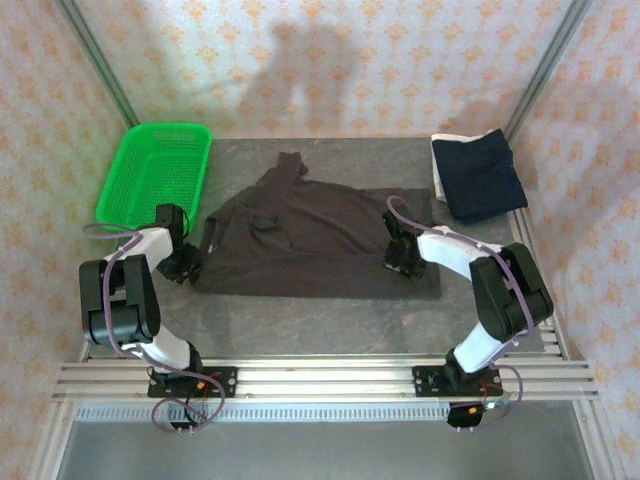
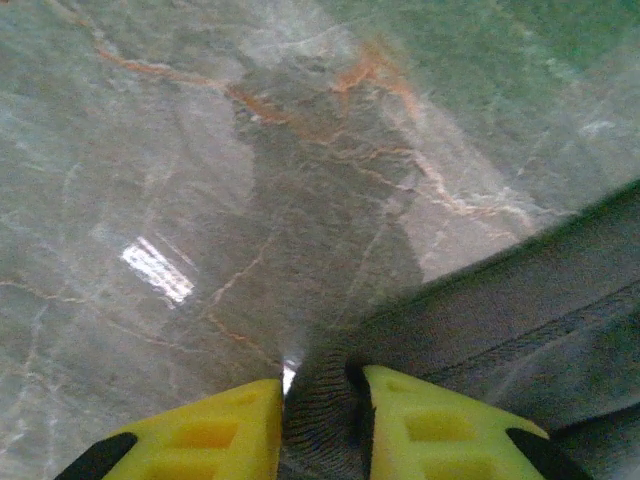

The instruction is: Fold and stack the t-shirts

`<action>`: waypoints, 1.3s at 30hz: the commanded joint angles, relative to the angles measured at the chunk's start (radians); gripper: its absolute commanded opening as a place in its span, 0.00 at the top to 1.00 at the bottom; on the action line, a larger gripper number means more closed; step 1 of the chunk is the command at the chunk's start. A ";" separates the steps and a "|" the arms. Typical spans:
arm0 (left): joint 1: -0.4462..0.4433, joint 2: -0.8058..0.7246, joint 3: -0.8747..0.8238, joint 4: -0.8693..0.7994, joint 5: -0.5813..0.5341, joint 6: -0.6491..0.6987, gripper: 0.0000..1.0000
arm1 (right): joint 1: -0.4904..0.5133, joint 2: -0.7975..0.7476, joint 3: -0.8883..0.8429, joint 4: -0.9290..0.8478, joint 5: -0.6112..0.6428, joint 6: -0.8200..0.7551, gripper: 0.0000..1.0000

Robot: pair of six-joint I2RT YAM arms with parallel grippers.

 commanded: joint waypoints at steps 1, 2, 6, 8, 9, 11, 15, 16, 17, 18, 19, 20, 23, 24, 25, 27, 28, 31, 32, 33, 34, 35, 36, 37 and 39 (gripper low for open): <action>0.003 0.019 -0.005 0.017 0.025 -0.002 0.95 | 0.010 0.022 0.009 -0.001 0.028 0.014 0.88; 0.003 0.006 -0.003 0.011 0.023 -0.002 1.00 | 0.008 0.025 0.012 -0.016 0.049 0.016 0.90; 0.010 -0.072 0.017 -0.051 0.004 -0.002 1.00 | -0.016 0.033 0.010 -0.065 0.085 0.019 0.95; 0.023 -0.112 0.024 -0.082 -0.012 -0.001 1.00 | -0.039 0.032 -0.004 -0.074 0.086 0.017 0.99; 0.035 -0.122 0.025 -0.096 -0.012 0.002 1.00 | -0.047 0.029 -0.010 -0.074 0.086 0.016 1.00; 0.062 -0.134 0.023 -0.116 0.000 0.010 1.00 | -0.066 0.019 -0.022 -0.079 0.086 0.012 1.00; 0.090 -0.128 0.012 -0.126 -0.010 0.020 1.00 | -0.106 -0.009 -0.038 -0.093 0.098 -0.005 1.00; 0.094 -0.125 0.006 -0.124 -0.012 0.020 1.00 | -0.113 -0.017 -0.041 -0.096 0.100 -0.010 1.00; 0.097 -0.123 0.001 -0.124 -0.012 0.018 1.00 | -0.117 -0.023 -0.041 -0.096 0.100 -0.012 1.00; 0.100 -0.120 -0.003 -0.124 -0.012 0.017 1.00 | -0.119 -0.029 -0.041 -0.093 0.093 -0.018 1.00; 0.101 -0.120 -0.010 -0.125 -0.013 0.015 1.00 | -0.118 -0.035 -0.042 -0.082 0.075 -0.021 1.00; 0.101 -0.123 -0.019 -0.128 -0.015 0.013 1.00 | -0.119 -0.040 -0.045 -0.073 0.058 -0.020 1.00; 0.101 -0.159 -0.070 -0.119 -0.021 0.000 0.74 | -0.117 -0.048 -0.050 -0.053 0.033 -0.021 1.00; 0.101 -0.176 -0.080 -0.119 -0.022 0.000 0.71 | -0.117 -0.050 -0.049 -0.051 0.033 -0.022 1.00; 0.100 -0.196 -0.085 -0.113 -0.009 0.006 0.70 | -0.117 -0.048 -0.045 -0.054 0.030 -0.027 1.00; 0.097 -0.242 -0.099 -0.109 0.027 0.008 0.64 | -0.117 -0.048 -0.037 -0.058 0.028 -0.035 1.00; 0.085 -0.272 -0.101 -0.105 0.045 0.013 0.60 | -0.117 -0.048 -0.034 -0.057 0.027 -0.038 1.00; 0.004 -0.347 -0.110 -0.127 0.040 0.013 0.52 | -0.117 -0.049 -0.029 -0.055 0.021 -0.042 1.00; -0.027 -0.360 -0.111 -0.135 0.044 0.013 0.51 | -0.117 -0.047 -0.029 -0.052 0.017 -0.042 1.00; -0.061 -0.373 -0.118 -0.139 0.050 0.010 0.50 | -0.117 -0.045 -0.028 -0.048 0.016 -0.042 1.00; -0.085 -0.381 -0.129 -0.139 0.056 0.009 0.49 | -0.117 -0.041 -0.029 -0.043 0.014 -0.041 1.00; -0.109 -0.384 -0.140 -0.145 0.056 0.001 0.48 | -0.117 -0.037 -0.029 -0.040 0.010 -0.042 1.00; -0.133 -0.383 -0.145 -0.152 0.041 -0.011 0.48 | -0.117 -0.031 -0.026 -0.040 0.008 -0.042 1.00; -0.155 -0.379 -0.149 -0.153 0.029 -0.019 0.48 | -0.117 -0.029 -0.026 -0.037 0.005 -0.042 1.00; -0.171 -0.363 -0.157 -0.157 0.008 -0.037 0.48 | -0.117 -0.024 -0.026 -0.033 -0.003 -0.047 1.00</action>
